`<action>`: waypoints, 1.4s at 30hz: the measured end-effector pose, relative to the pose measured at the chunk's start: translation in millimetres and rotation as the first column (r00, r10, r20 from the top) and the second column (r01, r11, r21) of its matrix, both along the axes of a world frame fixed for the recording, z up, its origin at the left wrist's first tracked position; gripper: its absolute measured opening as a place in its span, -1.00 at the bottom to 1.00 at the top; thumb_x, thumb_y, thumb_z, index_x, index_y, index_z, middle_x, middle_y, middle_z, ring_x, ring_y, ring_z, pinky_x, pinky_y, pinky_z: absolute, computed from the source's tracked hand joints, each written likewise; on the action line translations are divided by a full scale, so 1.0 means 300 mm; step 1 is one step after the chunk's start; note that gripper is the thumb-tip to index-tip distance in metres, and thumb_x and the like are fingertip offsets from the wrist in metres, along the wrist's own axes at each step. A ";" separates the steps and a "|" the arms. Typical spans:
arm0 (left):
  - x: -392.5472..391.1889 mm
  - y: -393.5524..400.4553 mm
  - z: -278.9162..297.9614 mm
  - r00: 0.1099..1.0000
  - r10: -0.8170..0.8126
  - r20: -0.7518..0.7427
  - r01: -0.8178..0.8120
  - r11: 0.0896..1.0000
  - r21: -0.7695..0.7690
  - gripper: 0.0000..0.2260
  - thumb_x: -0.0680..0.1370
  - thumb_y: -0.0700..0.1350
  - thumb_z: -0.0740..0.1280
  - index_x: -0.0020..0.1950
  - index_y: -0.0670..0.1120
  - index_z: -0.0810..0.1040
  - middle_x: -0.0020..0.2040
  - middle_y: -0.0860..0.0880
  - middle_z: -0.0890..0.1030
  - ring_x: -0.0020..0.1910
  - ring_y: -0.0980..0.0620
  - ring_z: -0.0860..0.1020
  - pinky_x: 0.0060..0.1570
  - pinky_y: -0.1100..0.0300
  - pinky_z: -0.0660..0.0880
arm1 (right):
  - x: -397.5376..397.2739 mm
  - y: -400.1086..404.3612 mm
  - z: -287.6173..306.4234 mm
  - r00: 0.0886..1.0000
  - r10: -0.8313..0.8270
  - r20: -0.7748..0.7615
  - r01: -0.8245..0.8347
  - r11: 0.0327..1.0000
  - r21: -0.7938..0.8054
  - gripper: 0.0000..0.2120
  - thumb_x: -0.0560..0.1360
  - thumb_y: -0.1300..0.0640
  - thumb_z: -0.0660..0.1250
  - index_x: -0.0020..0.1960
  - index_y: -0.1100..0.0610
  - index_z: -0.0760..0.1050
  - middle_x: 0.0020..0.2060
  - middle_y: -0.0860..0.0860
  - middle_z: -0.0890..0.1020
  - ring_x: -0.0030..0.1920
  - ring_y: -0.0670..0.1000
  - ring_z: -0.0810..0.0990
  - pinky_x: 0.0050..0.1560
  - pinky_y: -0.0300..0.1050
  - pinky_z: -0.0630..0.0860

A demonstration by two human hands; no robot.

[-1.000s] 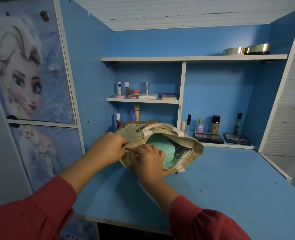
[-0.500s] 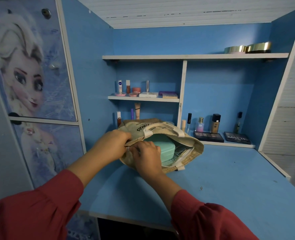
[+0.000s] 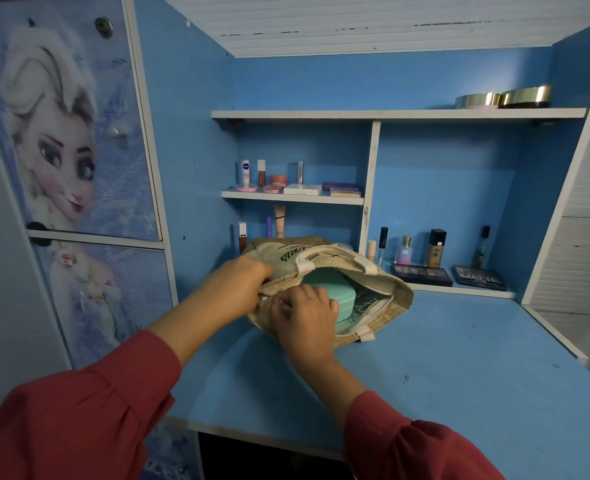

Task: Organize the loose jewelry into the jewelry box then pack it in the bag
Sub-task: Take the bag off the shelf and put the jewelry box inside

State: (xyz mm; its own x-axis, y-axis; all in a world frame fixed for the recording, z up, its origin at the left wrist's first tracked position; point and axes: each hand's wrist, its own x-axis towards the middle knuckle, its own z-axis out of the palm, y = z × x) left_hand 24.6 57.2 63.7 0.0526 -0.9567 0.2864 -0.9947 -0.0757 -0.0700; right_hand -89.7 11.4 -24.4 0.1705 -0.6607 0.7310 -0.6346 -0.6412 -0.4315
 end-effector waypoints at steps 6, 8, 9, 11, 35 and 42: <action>0.051 0.013 0.000 0.998 0.059 -0.006 -0.059 0.998 -0.007 -0.81 0.41 -0.35 0.28 -0.17 -0.05 0.46 -0.25 0.00 0.45 -0.22 -0.02 0.49 -0.29 0.12 0.44 | -0.129 -0.076 -0.025 0.998 -0.066 0.002 0.064 0.976 0.210 -0.83 0.55 -0.02 0.23 -0.05 0.05 0.53 -0.04 -0.06 0.58 0.08 0.02 0.43 0.05 -0.10 0.25; 0.040 0.014 0.002 0.998 0.056 -0.007 -0.056 0.998 0.018 -0.79 0.42 -0.33 0.28 -0.17 0.00 0.43 -0.21 -0.01 0.48 -0.19 -0.02 0.51 -0.26 0.13 0.45 | -0.150 -0.088 -0.032 0.997 -0.066 -0.043 0.073 0.976 0.204 -0.82 0.56 -0.02 0.22 -0.01 0.05 0.53 -0.01 -0.06 0.58 0.09 0.01 0.42 0.07 -0.10 0.26; 0.028 0.015 0.004 0.998 0.059 0.000 -0.059 0.998 0.035 -0.80 0.42 -0.32 0.28 -0.14 -0.01 0.45 -0.17 -0.03 0.50 -0.17 -0.02 0.51 -0.24 0.14 0.44 | -0.151 -0.090 -0.036 0.997 -0.063 -0.045 0.071 0.976 0.206 -0.83 0.56 -0.01 0.23 0.00 0.05 0.53 0.00 -0.06 0.58 0.09 0.01 0.42 0.07 -0.10 0.26; 0.004 0.021 0.004 0.997 0.066 0.033 -0.067 0.997 0.046 -0.79 0.43 -0.31 0.28 -0.01 -0.06 0.52 -0.09 -0.05 0.54 -0.11 -0.03 0.53 -0.17 0.12 0.49 | -0.148 -0.086 -0.040 0.997 -0.069 -0.026 0.073 0.975 0.210 -0.83 0.57 0.01 0.23 0.01 0.06 0.53 0.01 -0.05 0.57 0.10 0.01 0.43 0.09 -0.10 0.25; -0.147 -0.088 -0.055 0.964 0.074 0.255 -0.052 0.994 -0.092 -0.88 0.56 -0.16 0.29 -0.02 -0.02 0.61 -0.36 0.06 0.36 -0.41 0.08 0.34 -0.51 0.20 0.13 | -0.281 -0.145 -0.072 0.967 -0.232 -0.105 0.244 0.960 0.135 -0.79 0.53 -0.05 0.29 -0.04 0.05 0.63 -0.04 -0.01 0.64 0.04 0.12 0.48 -0.03 0.00 0.24; -0.141 -0.098 -0.056 0.969 0.070 0.236 -0.050 0.995 -0.092 -0.85 0.58 -0.08 0.26 0.05 0.00 0.62 -0.31 0.05 0.44 -0.41 0.08 0.36 -0.51 0.20 0.15 | -0.344 -0.173 -0.074 0.933 -0.328 -0.148 0.355 0.907 0.226 -0.70 0.57 -0.08 0.18 0.05 0.07 0.60 0.06 -0.01 0.60 0.15 0.09 0.43 0.04 -0.02 0.23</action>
State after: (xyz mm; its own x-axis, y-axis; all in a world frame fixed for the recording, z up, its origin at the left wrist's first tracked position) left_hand -17.7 27.6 46.9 0.0293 -0.9257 0.3771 -0.9433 -0.1504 -0.2958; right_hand -193.0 -40.5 -46.5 -0.0315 -0.8481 0.5288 -0.8457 -0.2594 -0.4664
